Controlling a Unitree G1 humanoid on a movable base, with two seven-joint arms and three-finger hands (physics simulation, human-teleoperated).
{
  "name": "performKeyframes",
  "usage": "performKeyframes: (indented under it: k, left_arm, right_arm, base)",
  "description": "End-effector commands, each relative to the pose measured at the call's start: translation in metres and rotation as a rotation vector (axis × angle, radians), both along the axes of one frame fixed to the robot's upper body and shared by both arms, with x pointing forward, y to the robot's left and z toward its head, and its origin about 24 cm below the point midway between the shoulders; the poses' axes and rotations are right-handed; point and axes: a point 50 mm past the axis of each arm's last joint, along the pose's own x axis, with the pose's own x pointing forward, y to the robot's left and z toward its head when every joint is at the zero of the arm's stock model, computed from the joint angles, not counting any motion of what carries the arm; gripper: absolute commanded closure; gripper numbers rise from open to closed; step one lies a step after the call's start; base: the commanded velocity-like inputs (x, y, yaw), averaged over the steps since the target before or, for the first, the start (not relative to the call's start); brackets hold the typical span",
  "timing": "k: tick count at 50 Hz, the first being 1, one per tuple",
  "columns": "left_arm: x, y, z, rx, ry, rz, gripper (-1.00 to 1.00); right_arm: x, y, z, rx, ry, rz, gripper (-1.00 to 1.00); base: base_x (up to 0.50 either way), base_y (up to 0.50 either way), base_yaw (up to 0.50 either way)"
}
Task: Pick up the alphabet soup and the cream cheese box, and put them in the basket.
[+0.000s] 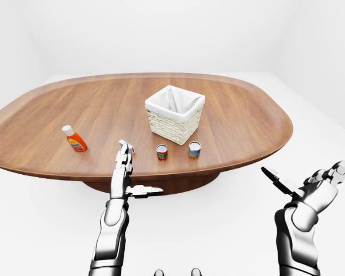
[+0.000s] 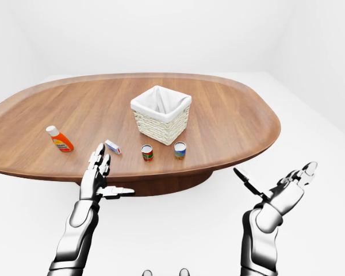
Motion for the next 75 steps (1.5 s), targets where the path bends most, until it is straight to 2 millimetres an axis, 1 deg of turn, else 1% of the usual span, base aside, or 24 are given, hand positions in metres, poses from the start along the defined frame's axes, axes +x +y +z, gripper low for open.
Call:
performKeyframes:
  k: [1,10,15,50,51,67,75]
  left_arm:
    - [0.000,0.000,-0.001,0.000,0.000,-0.001,-1.00]
    - [0.000,-0.001,-0.001,0.002,0.002,-0.002,-1.00]
    - [-0.001,-0.001,0.000,0.004,0.004,-0.003,-1.00]
    - [-0.002,-0.001,0.003,-0.016,-0.010,-0.007,-1.00]
    - [0.000,0.008,0.004,-0.023,-0.015,0.062,-1.00]
    - [0.001,0.013,0.005,-0.032,-0.024,0.105,-1.00]
    - [0.003,0.021,0.007,-0.036,-0.035,0.164,-1.00]
  right_arm:
    - [-0.004,-0.003,0.001,0.005,-0.008,-0.012,-1.00]
    - [-0.002,-0.004,-0.001,0.004,-0.002,-0.014,-1.00]
    - [0.001,0.000,-0.001,-0.011,0.018,0.002,-1.00]
    - [0.000,-0.001,-0.001,-0.002,0.006,-0.002,-1.00]
    - [0.000,-0.001,-0.003,-0.003,0.012,-0.001,-1.00]
    - [0.000,-0.002,-0.003,0.001,0.009,-0.004,-1.00]
    - [0.000,-0.002,-0.002,0.004,0.008,-0.002,-1.00]
  base:
    - [0.00,0.00,0.00]
    - [0.00,0.00,0.00]
    - [0.00,0.00,0.00]
    - [0.00,0.00,0.00]
    - [0.50,0.00,0.00]
    - [0.50,0.00,0.00]
    - [0.50,0.00,0.00]
